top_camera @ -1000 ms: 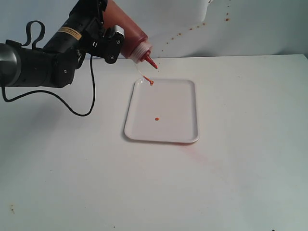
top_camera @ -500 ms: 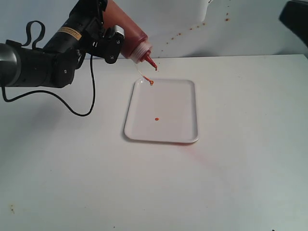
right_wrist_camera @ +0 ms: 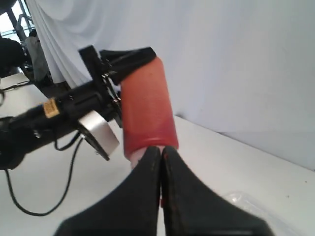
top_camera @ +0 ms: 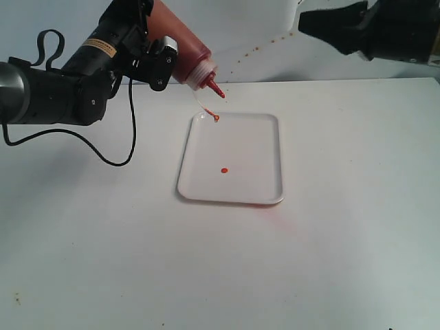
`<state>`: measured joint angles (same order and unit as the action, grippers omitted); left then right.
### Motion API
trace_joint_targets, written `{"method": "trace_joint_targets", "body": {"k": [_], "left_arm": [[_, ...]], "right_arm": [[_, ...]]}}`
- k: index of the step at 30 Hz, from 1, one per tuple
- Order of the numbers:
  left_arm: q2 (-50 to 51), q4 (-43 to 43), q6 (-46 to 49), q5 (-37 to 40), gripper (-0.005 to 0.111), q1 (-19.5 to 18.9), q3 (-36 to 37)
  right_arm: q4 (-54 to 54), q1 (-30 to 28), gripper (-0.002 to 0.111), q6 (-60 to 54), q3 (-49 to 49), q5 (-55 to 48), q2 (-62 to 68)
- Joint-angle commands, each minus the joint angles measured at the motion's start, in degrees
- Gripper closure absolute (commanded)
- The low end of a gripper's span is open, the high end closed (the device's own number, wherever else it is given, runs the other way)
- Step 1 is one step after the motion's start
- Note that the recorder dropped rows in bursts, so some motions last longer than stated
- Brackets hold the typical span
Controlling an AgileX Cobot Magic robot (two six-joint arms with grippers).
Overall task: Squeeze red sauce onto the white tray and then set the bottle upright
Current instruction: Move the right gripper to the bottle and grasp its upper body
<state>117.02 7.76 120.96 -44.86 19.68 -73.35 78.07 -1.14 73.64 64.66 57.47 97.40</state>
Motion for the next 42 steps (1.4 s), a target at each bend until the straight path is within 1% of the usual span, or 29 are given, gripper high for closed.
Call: {"method": "trace_joint_targets", "body": {"k": [1, 8, 12, 14, 15, 16, 18, 21, 23, 24, 27, 32, 35, 37, 42], "left_arm": [[-0.92, 0.65, -0.99, -2.86, 0.107, 0.28, -0.91], [-1.00, 0.03, -0.99, -2.86, 0.107, 0.28, -0.91], [-1.00, -2.50, -0.99, -2.86, 0.107, 0.28, -0.91], [-1.00, -4.56, -0.99, -2.86, 0.107, 0.28, -0.91], [-1.00, -5.24, -0.99, -2.86, 0.107, 0.28, -0.91], [-1.00, -5.52, -0.99, -2.86, 0.107, 0.28, -0.91], [-1.00, -5.63, -0.99, -2.86, 0.107, 0.28, -0.91], [-1.00, -5.63, -0.99, -2.86, 0.107, 0.28, -0.91], [-1.00, -5.63, -0.99, -2.86, 0.107, 0.28, -0.91], [-1.00, -5.63, -0.99, -2.86, 0.107, 0.28, -0.91], [-1.00, -7.14, -0.99, -3.35, 0.107, 0.28, -0.91], [-1.00, -9.59, -0.99, -3.35, 0.107, 0.28, -0.91], [-1.00, -10.27, -0.99, -3.35, 0.107, 0.28, -0.91], [-1.00, -10.13, -0.99, -3.35, 0.107, 0.28, -0.91], [-1.00, -10.13, -0.99, -3.35, 0.107, 0.28, -0.91]], "right_arm": [[-0.35, 0.08, 0.108, 0.13, 3.81, -3.09, 7.61], [-1.23, 0.63, 0.108, -0.25, 9.67, -3.36, 16.63], [2.04, 3.48, 0.108, -0.35, 15.17, -4.88, 20.54], [6.02, 5.43, 0.103, -0.35, 17.64, -6.88, 21.90], [8.05, 6.27, 0.099, -0.35, 18.50, -8.05, 22.23], [9.95, 7.31, 0.093, -0.35, 19.42, -9.21, 22.65], [13.12, 9.23, 0.078, 0.05, 20.47, -10.93, 22.93], [16.80, 11.27, 0.042, -0.39, 20.47, -13.40, 22.93], [17.97, 12.23, 0.015, -1.90, 20.47, -16.70, 22.93], [18.83, 12.65, 0.004, -1.90, 20.47, -18.22, 22.93], [20.76, 12.76, 0.003, -2.03, 20.47, -18.16, 22.93], [21.88, 12.60, 0.003, -0.99, 20.47, -13.09, 22.83], [21.88, 12.60, 0.003, -1.15, 20.47, -11.81, 22.72], [21.88, 12.60, 0.003, -1.15, 20.47, -12.27, 22.72], [21.88, 11.91, 0.003, -1.15, 20.47, -17.07, 22.23]]}}
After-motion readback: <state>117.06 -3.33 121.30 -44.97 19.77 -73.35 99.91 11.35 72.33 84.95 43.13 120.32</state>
